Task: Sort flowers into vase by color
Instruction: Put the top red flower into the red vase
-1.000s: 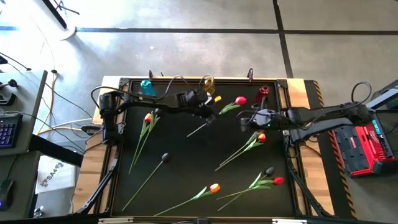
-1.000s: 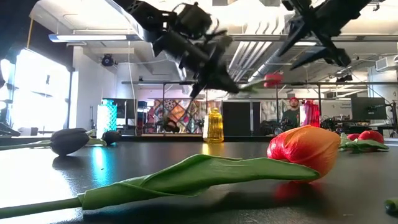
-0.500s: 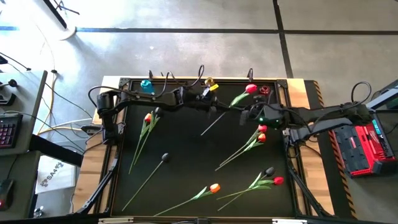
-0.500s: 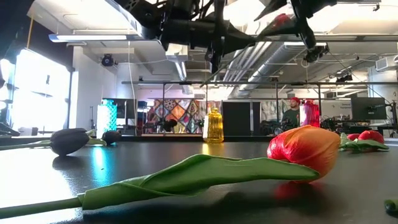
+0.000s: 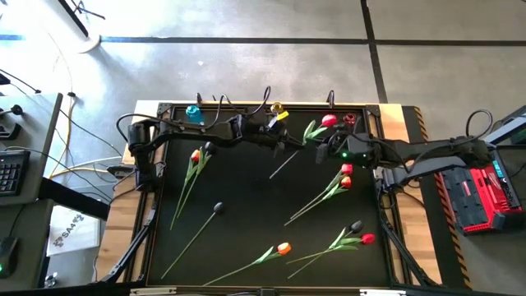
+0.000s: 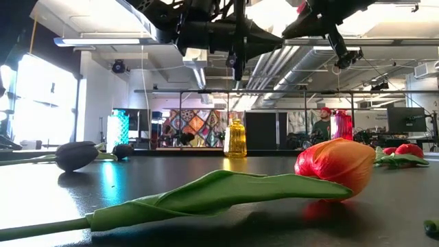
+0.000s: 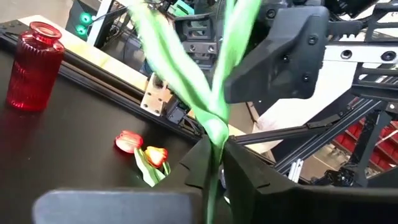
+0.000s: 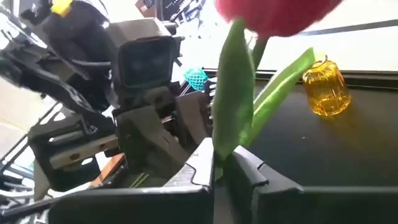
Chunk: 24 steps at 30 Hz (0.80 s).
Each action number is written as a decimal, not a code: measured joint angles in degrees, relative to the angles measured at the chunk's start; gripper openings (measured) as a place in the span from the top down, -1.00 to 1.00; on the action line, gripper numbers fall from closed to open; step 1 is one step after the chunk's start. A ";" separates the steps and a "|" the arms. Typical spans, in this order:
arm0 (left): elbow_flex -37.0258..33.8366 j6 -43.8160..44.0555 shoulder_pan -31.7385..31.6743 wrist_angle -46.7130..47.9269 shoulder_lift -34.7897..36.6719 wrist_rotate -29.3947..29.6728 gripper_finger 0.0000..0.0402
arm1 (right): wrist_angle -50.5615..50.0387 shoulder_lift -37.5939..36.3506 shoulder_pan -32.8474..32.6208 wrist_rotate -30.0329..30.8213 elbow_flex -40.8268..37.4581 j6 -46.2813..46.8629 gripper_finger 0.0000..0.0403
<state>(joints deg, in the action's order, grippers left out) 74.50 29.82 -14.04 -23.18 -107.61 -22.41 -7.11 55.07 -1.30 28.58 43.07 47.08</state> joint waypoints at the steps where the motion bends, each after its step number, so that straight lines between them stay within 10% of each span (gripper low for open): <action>1: 0.00 0.00 0.00 0.11 0.00 0.06 0.77 | -0.66 0.00 0.28 -0.16 0.00 0.19 0.94; 18: 0.00 -0.91 -1.33 10.03 0.02 1.79 0.38 | -49.56 -0.09 6.05 17.84 21.11 -1.32 1.00; 24: 0.00 -0.98 -1.36 9.92 0.02 4.22 0.38 | -52.39 -0.11 10.07 24.67 26.91 -7.37 1.00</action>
<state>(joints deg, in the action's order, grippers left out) 74.50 28.84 -15.40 -13.26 -107.59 -18.19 -59.50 54.96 8.77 53.25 69.98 39.71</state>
